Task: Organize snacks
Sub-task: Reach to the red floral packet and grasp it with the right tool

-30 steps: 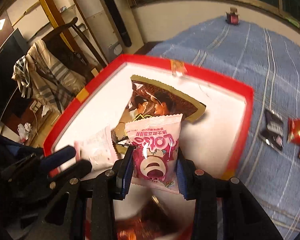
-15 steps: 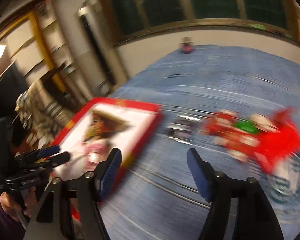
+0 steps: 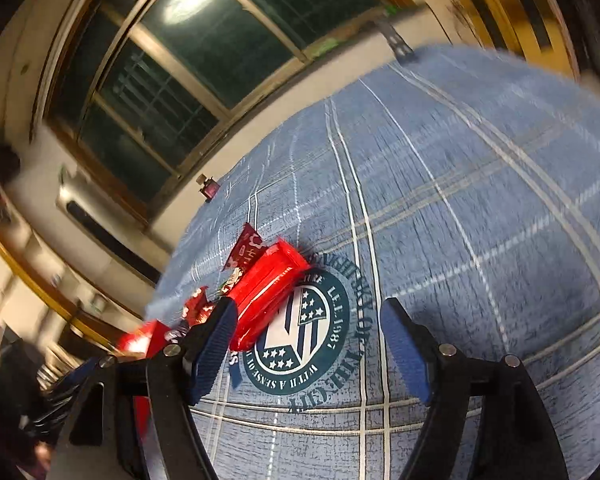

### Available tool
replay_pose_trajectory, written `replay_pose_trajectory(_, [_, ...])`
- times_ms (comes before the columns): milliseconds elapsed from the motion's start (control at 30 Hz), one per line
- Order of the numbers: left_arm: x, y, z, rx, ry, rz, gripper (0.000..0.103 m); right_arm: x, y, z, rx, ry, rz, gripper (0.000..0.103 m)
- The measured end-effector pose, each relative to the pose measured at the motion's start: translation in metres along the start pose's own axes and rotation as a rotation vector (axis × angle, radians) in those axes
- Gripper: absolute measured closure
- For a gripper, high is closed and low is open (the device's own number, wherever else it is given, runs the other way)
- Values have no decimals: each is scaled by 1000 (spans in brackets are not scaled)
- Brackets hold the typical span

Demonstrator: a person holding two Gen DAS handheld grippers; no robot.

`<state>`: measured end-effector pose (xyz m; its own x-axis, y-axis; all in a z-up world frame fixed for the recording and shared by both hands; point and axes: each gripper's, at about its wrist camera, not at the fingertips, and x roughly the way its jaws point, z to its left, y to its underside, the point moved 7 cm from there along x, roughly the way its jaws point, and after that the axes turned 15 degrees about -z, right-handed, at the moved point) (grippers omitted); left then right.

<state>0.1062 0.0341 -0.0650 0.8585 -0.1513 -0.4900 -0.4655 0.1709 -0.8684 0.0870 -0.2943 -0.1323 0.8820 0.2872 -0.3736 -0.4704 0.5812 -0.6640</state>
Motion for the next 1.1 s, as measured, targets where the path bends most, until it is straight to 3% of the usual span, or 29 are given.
replay_pose_trajectory(100, [41, -19, -1, -53, 6, 37, 29, 2, 4, 5, -69, 23, 10, 26])
replay_pose_trajectory(233, [101, -28, -6, -71, -40, 119, 29, 1, 12, 22, -160, 7, 9, 24])
replay_pose_trajectory(400, [152, -22, -12, 57, -213, 153, 29, 4, 17, 24, -170, -4, 35, 24])
replay_pose_trajectory(533, [165, 0, -27, 93, -196, 211, 29, 6, 15, 18, -125, -8, 41, 24])
replay_pose_trajectory(767, [110, 43, -76, 98, -38, 236, 29, 3, 15, 20, -135, -3, 33, 24])
replay_pose_trajectory(900, [46, 82, -108, 10, 147, 260, 29, 1, 14, 18, -123, -3, 28, 24])
replay_pose_trajectory(1033, [-10, 94, -115, -9, 228, 199, 29, 0, 15, 20, -137, 3, 29, 24])
replay_pose_trajectory(1100, [-31, 83, -104, -2, 210, 135, 29, 0, 15, 22, -152, 4, 25, 24])
